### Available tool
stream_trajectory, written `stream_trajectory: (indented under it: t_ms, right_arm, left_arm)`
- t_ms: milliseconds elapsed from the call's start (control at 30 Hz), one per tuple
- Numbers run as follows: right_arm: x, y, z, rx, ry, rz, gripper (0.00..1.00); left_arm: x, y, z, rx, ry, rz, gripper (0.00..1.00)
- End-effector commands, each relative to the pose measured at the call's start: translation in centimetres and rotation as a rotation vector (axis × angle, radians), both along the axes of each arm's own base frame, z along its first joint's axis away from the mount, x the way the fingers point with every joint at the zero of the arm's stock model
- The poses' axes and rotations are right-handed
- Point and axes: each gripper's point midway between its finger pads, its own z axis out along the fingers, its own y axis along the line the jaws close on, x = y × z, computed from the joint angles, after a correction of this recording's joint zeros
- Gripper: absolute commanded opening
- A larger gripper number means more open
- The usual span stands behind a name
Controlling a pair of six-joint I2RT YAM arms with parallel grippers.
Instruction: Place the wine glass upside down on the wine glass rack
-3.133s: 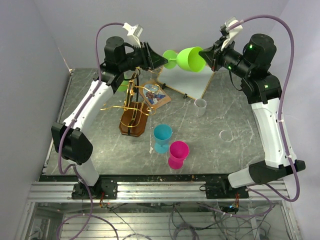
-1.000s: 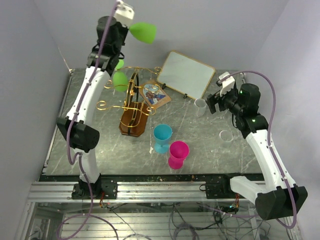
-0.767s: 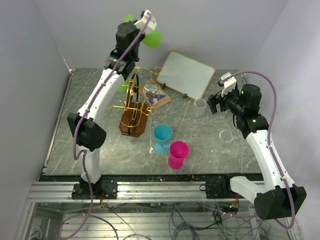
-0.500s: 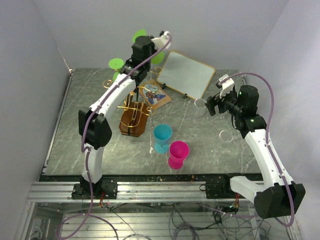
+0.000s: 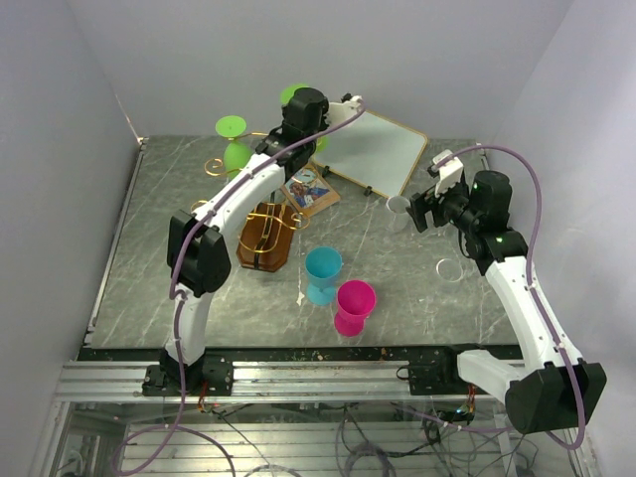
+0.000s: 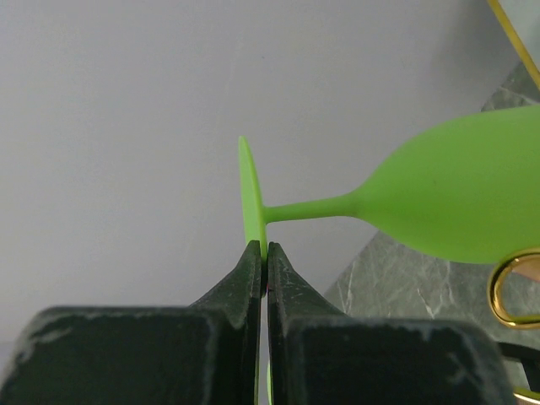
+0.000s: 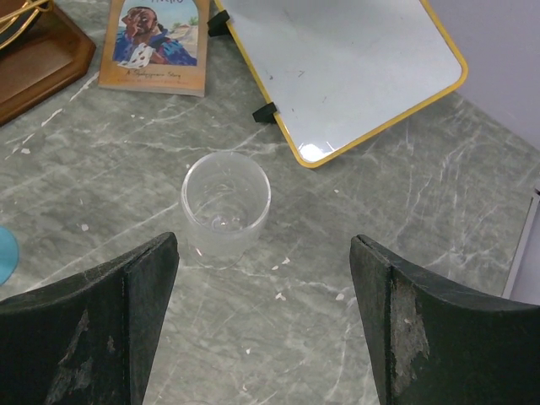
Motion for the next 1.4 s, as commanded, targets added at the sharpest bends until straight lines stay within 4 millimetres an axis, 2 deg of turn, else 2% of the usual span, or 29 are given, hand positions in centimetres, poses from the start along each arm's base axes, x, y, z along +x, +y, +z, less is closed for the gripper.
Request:
stream_trajectory:
  t_ms: [0, 367, 600, 1367]
  right_arm:
    - [0.4, 0.3, -0.1, -0.007, -0.014, 0.012, 0.82]
    - [0.2, 0.5, -0.2, -0.007, -0.016, 0.019, 0.82]
    - [0.3, 0.5, -0.5, -0.009, -0.013, 0.018, 0.82]
    - [0.4, 0.0, -0.6, -0.007, -0.015, 0.008, 0.82]
  left_arm:
    - [-1.4, 1.1, 0.7, 0.056, 0.014, 0.033, 0.07]
    - [-3.4, 0.2, -0.1, 0.058, 0.042, 0.019, 0.07]
    - [-4.3, 0.1, 0.2, 0.040, 0.054, 0.015, 0.07]
    - [-6.6, -1.4, -2.1, 0.091, 0.162, -0.037, 0.07]
